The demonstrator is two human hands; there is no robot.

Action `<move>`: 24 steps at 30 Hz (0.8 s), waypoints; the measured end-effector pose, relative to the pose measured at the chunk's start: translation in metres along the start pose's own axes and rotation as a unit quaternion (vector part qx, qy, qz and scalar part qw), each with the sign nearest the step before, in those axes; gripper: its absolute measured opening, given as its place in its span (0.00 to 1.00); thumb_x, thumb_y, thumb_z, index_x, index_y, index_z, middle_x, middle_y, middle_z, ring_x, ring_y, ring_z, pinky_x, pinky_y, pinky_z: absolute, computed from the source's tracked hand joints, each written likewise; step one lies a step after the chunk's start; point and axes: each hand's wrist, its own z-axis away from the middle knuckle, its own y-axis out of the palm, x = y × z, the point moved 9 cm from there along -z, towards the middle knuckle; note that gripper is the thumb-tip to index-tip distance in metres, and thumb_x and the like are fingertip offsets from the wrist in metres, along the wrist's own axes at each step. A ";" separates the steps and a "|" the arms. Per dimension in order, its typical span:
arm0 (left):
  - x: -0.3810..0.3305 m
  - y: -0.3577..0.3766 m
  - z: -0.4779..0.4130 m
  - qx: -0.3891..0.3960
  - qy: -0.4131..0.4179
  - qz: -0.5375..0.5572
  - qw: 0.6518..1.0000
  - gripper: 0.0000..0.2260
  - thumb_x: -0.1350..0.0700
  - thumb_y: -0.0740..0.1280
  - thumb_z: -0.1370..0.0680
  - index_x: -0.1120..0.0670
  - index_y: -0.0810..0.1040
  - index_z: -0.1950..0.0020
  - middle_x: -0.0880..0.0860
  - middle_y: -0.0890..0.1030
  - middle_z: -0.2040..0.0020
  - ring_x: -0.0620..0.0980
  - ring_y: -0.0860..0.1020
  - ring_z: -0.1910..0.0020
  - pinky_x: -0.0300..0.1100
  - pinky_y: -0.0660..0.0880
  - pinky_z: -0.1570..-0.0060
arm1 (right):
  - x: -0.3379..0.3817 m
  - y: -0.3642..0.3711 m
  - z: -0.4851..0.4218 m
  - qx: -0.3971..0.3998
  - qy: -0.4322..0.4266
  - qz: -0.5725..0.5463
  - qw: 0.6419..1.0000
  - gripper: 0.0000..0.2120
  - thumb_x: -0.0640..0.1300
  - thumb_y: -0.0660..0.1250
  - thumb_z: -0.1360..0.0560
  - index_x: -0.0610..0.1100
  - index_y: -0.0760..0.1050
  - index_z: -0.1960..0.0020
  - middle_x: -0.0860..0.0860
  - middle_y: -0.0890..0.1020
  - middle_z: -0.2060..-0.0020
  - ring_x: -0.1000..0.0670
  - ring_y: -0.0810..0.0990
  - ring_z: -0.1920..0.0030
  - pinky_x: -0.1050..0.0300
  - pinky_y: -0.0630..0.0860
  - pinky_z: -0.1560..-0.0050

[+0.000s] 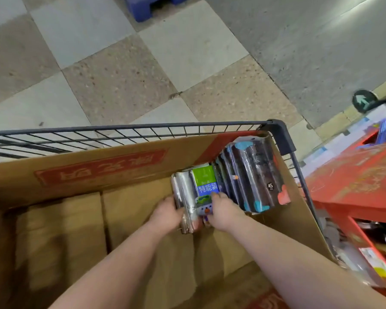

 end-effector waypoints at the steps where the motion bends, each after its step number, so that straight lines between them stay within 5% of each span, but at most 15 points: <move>1: 0.001 0.001 -0.004 -0.001 -0.009 0.051 0.999 0.22 0.57 0.62 0.19 0.60 0.64 0.26 0.60 0.69 0.29 0.57 0.70 0.31 0.40 0.67 0.41 | 0.000 0.002 -0.006 -0.001 0.007 -0.024 1.000 0.34 0.46 0.62 0.22 0.39 0.50 0.22 0.41 0.57 0.25 0.42 0.63 0.27 0.51 0.64 0.29; 4: 0.009 0.009 -0.020 -0.011 -0.045 0.218 0.975 0.20 0.61 0.62 0.20 0.60 0.66 0.28 0.59 0.74 0.33 0.56 0.74 0.40 0.40 0.67 0.48 | 0.000 0.010 -0.018 -0.005 0.031 -0.083 0.996 0.37 0.47 0.63 0.22 0.39 0.47 0.21 0.43 0.52 0.22 0.43 0.57 0.24 0.51 0.60 0.27; 10: 0.016 0.035 -0.035 0.012 -0.136 0.477 0.868 0.09 0.57 0.59 0.18 0.59 0.75 0.42 0.56 0.80 0.52 0.53 0.77 0.56 0.42 0.71 0.62 | -0.006 0.014 -0.022 -0.032 0.047 -0.112 0.992 0.36 0.49 0.64 0.23 0.42 0.50 0.22 0.45 0.54 0.23 0.43 0.56 0.25 0.50 0.61 0.27; 19: 0.027 0.051 -0.044 0.058 -0.141 0.506 0.849 0.13 0.49 0.69 0.24 0.55 0.79 0.44 0.54 0.84 0.53 0.52 0.82 0.57 0.41 0.75 0.60 | -0.011 0.009 -0.027 -0.044 0.071 -0.183 0.980 0.41 0.60 0.65 0.25 0.39 0.53 0.23 0.40 0.62 0.28 0.40 0.62 0.28 0.51 0.63 0.29; 24: 0.039 0.049 -0.040 0.039 -0.141 0.486 0.862 0.30 0.45 0.77 0.34 0.56 0.75 0.37 0.57 0.84 0.48 0.58 0.83 0.52 0.53 0.80 0.51 | -0.011 0.025 -0.016 -0.012 0.048 -0.345 0.937 0.33 0.54 0.67 0.24 0.46 0.59 0.24 0.45 0.62 0.29 0.44 0.67 0.30 0.52 0.65 0.30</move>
